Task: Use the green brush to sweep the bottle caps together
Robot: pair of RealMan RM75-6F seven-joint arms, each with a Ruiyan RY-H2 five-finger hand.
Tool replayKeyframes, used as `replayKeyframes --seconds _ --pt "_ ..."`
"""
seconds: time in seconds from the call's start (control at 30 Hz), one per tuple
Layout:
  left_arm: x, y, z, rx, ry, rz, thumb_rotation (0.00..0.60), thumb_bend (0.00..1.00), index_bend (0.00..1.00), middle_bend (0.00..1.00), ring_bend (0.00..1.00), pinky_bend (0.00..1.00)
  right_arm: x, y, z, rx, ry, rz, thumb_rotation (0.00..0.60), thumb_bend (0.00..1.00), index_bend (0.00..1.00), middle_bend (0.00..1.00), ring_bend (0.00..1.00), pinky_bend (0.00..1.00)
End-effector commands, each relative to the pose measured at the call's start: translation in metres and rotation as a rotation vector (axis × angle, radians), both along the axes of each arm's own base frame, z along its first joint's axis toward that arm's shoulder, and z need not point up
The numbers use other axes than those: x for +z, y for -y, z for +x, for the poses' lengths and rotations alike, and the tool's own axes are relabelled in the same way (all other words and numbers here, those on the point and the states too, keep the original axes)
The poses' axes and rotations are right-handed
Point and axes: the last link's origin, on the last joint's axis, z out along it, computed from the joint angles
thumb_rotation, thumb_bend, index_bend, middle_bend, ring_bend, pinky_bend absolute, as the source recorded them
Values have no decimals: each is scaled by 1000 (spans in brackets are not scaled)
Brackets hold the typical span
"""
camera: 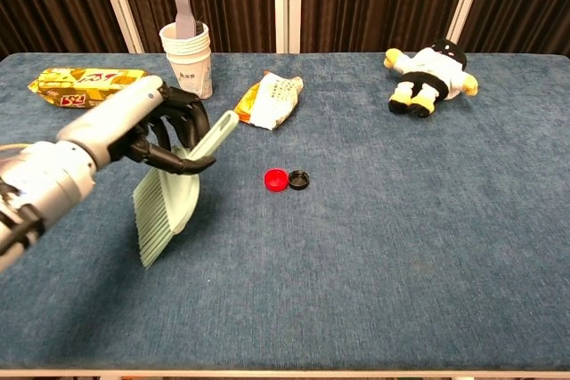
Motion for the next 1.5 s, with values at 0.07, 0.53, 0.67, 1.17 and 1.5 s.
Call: replayKeyframes --seconds 0.07,0.53,0.67,1.17,1.5 --pt "-9 -4 13 -15 17 23 600 337 555 609 490 565 0 -1 0 -1 3 -2 600 160 8 143 0 23" --pt "-49 -26 87 -90 61 4 600 337 556 609 491 571 3 -6 -3 -6 11 -18 600 160 8 143 0 22" --pt "-55 -34 104 -92 75 12 600 337 556 609 490 571 4 -7 -4 -9 12 -21 600 161 8 143 0 23" --pt "-24 -61 105 -182 3 140 600 337 556 609 489 568 5 -6 -7 -14 16 -23 600 160 8 143 0 23" --pt "31 -80 10 -285 -439 130 600 341 554 594 467 499 -1 -1 -5 13 28 0 600 160 7 143 0 22"
